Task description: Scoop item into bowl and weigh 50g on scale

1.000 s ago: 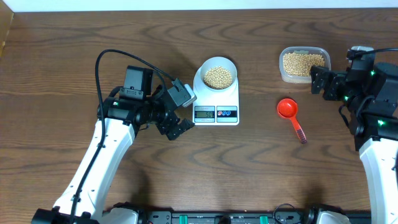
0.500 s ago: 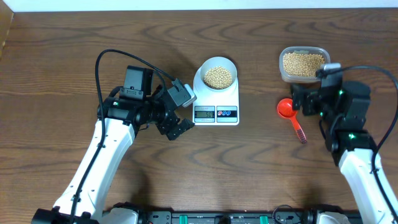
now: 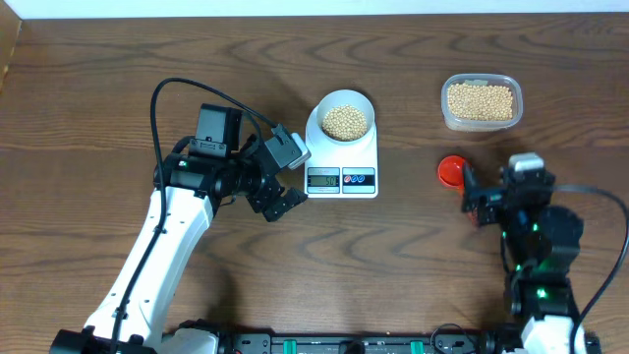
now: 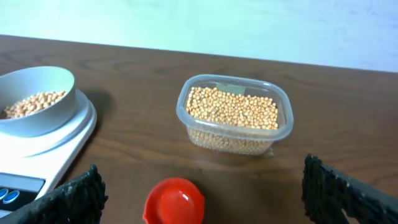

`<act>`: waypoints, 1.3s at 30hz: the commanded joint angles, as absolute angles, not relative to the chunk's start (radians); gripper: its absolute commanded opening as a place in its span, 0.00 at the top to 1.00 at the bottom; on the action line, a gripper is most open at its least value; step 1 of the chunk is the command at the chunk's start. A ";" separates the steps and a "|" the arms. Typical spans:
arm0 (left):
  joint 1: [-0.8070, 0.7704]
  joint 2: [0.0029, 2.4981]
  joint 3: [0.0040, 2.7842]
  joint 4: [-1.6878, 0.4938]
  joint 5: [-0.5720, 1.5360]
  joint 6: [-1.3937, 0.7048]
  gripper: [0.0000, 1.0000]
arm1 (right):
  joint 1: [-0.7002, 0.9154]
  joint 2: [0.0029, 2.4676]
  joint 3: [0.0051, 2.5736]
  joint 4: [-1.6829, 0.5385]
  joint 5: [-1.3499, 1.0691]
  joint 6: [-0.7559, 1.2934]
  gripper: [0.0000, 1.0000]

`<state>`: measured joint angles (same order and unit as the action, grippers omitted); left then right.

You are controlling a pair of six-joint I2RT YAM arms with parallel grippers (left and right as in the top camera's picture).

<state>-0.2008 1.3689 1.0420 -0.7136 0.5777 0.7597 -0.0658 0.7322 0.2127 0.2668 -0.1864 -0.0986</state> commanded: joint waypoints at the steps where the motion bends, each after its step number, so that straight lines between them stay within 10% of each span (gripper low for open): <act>1: -0.197 1.369 1.065 -0.716 0.591 0.766 0.05 | -0.065 0.642 0.145 0.286 -0.186 -0.099 0.01; 39: -0.197 1.369 1.065 -0.717 0.591 0.766 0.05 | -0.064 0.211 0.005 0.088 -0.171 -0.091 0.01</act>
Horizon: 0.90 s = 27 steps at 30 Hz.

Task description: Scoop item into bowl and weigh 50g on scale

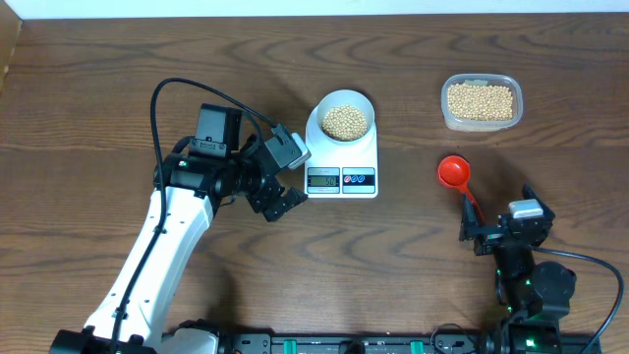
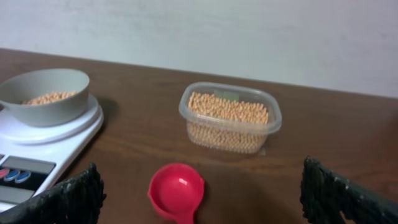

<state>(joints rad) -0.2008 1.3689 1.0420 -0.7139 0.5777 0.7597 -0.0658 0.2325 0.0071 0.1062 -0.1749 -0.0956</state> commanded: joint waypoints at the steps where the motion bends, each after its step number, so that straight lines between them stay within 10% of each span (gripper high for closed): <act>1: -0.197 1.369 1.065 -0.716 0.591 0.766 0.05 | -0.064 0.200 0.005 0.073 -0.171 -0.091 0.01; 27: -0.197 1.369 1.065 -0.717 0.591 0.766 0.05 | -0.064 0.005 0.005 -0.060 -0.163 -0.151 0.01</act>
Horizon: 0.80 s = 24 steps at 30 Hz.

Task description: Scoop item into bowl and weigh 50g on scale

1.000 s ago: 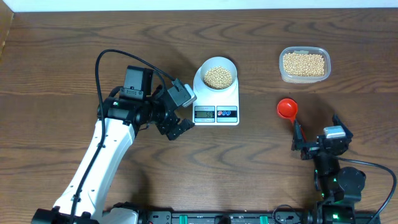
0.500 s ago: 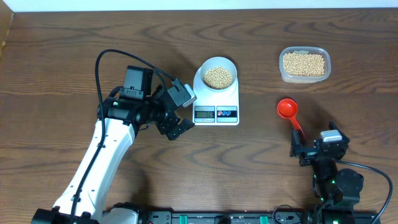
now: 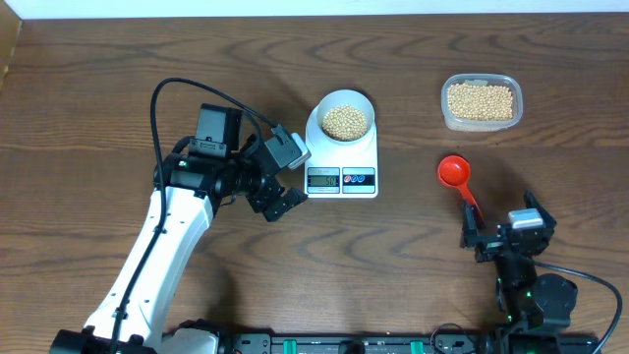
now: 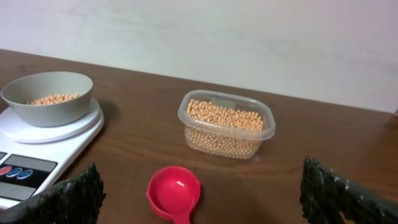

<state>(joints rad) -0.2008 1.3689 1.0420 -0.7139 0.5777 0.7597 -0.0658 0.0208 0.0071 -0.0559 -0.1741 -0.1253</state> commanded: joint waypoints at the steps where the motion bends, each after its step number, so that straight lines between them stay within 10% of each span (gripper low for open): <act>1: -0.197 1.369 1.065 -0.716 0.591 0.766 0.05 | -0.064 0.005 0.005 -0.060 -0.163 -0.151 0.01; 24: -0.197 1.369 1.065 -0.716 0.591 0.766 0.05 | -0.016 0.005 0.005 -0.063 -0.130 -0.155 0.01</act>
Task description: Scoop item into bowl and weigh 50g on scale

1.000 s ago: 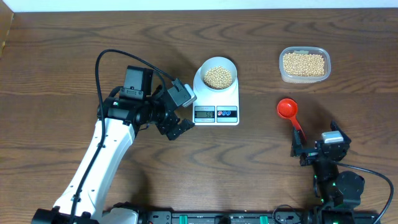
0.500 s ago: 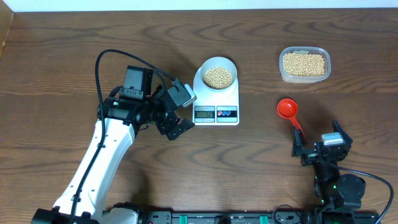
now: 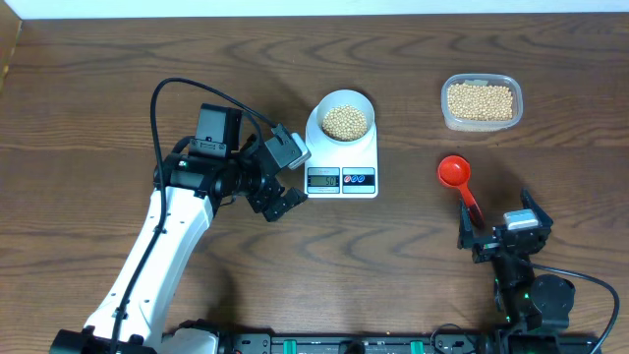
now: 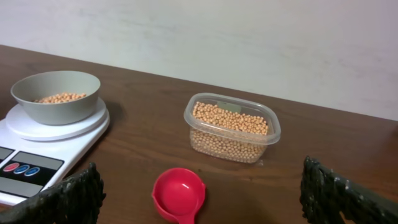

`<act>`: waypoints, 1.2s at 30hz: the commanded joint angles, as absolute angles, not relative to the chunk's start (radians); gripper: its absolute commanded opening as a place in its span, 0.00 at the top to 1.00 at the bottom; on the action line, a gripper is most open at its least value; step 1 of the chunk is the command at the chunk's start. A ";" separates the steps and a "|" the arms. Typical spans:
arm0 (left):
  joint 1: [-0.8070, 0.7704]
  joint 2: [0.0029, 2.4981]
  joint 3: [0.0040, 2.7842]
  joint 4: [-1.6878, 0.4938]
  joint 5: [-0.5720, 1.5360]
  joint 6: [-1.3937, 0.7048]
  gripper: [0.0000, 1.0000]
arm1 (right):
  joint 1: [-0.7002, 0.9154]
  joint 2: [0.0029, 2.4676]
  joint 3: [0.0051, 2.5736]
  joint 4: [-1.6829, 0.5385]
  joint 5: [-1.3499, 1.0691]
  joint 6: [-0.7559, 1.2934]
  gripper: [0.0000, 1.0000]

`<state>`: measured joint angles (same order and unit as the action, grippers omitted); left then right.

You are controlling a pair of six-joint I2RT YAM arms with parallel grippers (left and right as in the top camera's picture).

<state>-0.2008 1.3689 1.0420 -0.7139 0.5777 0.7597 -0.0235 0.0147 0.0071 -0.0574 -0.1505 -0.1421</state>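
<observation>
A pale bowl [image 3: 344,120] holding tan beans sits on the white scale [image 3: 341,180]; its display is too small to read. The clear tub of beans [image 3: 481,101] stands at the back right. The red scoop [image 3: 454,171] lies empty on the table, handle pointing toward the near edge. My right gripper [image 3: 498,239] is open just behind the handle's end, and the scoop [image 4: 179,194] lies ahead between its spread fingers [image 4: 69,198]. My left gripper [image 3: 283,201] hovers by the scale's front left corner; its jaws cannot be made out.
In the right wrist view the bowl [image 4: 57,96] and scale [image 4: 37,149] are at the left and the tub [image 4: 231,127] is straight ahead. The left arm's cable loops over the table's left part. A pale wall stands behind the far edge.
The right wrist has shifted only slightly, so the scoop and tub sit a little further right in its view. Scoop, bowl, tub and left arm have not moved.
At first my right gripper stood open over the scoop's handle, close behind its red cup. It was then further back toward the near edge, with the scoop lying free on the table. It has stayed about there, open, while the left arm kept still.
</observation>
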 commanded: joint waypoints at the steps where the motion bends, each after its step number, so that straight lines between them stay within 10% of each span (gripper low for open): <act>1: -0.197 1.369 1.065 -0.717 0.591 0.766 0.05 | -0.016 0.005 0.005 -0.063 -0.128 -0.155 0.01; 36: -0.197 1.369 1.065 -0.716 0.591 0.766 0.05 | -0.016 0.005 0.005 -0.072 -0.023 -0.059 0.01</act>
<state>-0.2008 1.3689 1.0420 -0.7139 0.5777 0.7597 -0.0227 0.0147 0.0071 -0.0639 -0.1001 -0.1417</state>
